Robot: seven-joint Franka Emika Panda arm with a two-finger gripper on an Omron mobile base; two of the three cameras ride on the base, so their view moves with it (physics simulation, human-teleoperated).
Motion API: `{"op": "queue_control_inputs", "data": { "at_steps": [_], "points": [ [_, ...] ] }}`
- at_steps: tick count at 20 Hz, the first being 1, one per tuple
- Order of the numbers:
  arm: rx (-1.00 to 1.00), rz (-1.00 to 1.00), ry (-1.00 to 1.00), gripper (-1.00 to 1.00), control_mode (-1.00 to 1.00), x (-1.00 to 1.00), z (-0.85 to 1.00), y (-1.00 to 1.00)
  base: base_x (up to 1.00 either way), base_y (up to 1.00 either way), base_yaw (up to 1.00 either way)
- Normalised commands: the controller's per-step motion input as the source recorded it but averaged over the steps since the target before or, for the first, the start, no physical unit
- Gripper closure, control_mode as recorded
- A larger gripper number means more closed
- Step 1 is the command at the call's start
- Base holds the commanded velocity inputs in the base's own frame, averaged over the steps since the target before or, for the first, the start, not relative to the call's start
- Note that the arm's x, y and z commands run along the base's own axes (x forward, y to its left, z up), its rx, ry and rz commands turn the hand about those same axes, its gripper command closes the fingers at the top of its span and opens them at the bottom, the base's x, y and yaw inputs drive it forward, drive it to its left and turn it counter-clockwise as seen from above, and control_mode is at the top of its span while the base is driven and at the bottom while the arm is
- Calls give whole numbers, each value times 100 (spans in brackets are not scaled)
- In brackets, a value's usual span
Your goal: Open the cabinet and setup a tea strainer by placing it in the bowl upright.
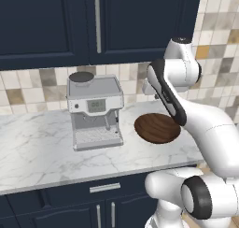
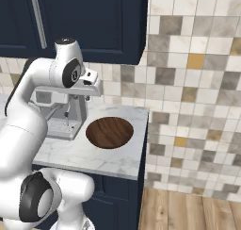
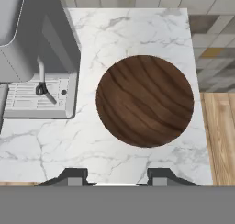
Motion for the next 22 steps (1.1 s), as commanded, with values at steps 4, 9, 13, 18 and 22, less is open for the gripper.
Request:
{"op": "queue_control_inputs", "data": {
  "at_steps": [4,9,13,18,22],
  "points": [
    [0,0,-4,-100,-100,-21,0,3,0,0,0],
    [-2,0,-25,-100,-100,-47,21,33,0,0,0],
    [0,-6,-24,-100,-100,-53,49,28,0,0,0],
    [0,-12,-13,-100,-100,-40,68,19,0,0,0],
    [3,-12,-5,-100,-100,-1,52,28,0,0,0]
  ]
}}
